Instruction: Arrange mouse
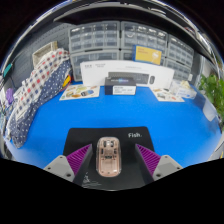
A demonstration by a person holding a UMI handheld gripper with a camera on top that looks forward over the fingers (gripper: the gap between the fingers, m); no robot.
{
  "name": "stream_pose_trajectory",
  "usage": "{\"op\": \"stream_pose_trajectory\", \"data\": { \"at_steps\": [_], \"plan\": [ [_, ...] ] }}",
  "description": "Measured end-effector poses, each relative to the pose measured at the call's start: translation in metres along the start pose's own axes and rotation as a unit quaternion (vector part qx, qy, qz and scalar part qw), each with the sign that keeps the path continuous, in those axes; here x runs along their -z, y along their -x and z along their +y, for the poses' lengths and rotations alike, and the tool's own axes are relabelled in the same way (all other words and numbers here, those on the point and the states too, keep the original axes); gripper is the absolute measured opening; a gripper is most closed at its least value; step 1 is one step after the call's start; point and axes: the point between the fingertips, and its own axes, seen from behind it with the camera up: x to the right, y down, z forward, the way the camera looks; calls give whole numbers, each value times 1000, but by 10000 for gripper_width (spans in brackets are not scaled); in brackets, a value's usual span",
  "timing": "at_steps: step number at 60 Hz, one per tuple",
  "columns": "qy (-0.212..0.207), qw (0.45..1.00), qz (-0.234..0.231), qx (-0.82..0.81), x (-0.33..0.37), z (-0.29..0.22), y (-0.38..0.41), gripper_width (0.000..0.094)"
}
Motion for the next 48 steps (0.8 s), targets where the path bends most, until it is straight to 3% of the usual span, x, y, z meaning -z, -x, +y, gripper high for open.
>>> {"op": "stream_pose_trajectory", "data": {
  "at_steps": [21, 48],
  "plan": [
    [-76, 997, 17, -4, 133, -64, -16, 859],
    [-116, 993, -13, -29, 251, -45, -27, 862]
  ]
}}
